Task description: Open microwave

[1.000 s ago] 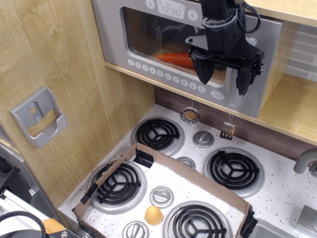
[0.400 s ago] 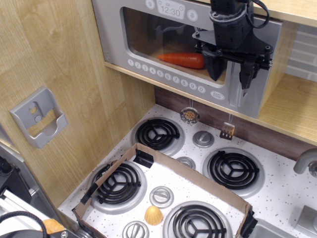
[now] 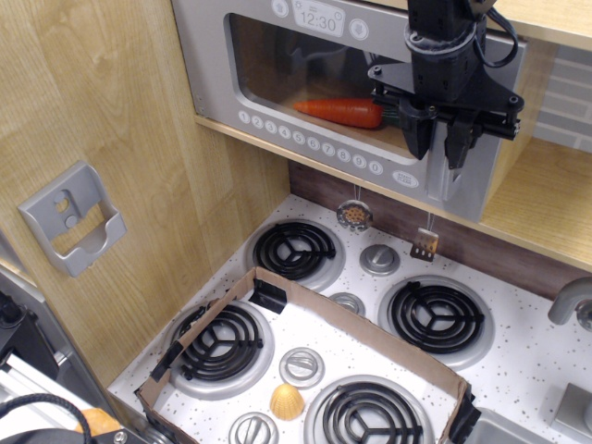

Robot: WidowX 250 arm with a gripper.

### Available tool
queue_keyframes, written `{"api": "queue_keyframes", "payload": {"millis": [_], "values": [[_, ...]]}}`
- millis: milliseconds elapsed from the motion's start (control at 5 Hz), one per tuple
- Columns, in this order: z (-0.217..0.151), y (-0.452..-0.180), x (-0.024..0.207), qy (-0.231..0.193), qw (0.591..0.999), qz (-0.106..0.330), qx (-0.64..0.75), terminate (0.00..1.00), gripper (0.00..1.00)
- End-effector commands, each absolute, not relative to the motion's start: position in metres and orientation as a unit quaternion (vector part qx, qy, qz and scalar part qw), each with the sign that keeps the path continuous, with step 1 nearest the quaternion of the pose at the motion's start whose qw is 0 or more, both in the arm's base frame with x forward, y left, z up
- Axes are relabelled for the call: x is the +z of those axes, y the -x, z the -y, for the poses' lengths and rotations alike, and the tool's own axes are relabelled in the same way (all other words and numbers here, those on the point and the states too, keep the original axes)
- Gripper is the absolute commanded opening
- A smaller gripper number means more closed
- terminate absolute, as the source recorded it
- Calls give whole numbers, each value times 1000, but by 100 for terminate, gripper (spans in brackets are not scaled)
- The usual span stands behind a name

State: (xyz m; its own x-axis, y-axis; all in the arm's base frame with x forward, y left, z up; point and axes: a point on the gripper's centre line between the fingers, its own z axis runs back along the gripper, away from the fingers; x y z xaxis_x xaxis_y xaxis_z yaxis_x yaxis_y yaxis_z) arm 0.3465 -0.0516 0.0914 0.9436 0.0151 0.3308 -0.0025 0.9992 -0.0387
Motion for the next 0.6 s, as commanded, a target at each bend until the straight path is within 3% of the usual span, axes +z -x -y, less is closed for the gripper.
{"api": "queue_keyframes", "payload": {"millis": [0, 200, 400], "values": [[42, -328, 106, 13, 985, 168, 36, 0, 0], [34, -319, 103, 19, 986, 161, 42, 0, 0], [34, -314, 103, 16, 986, 159, 49, 0, 100]]}}
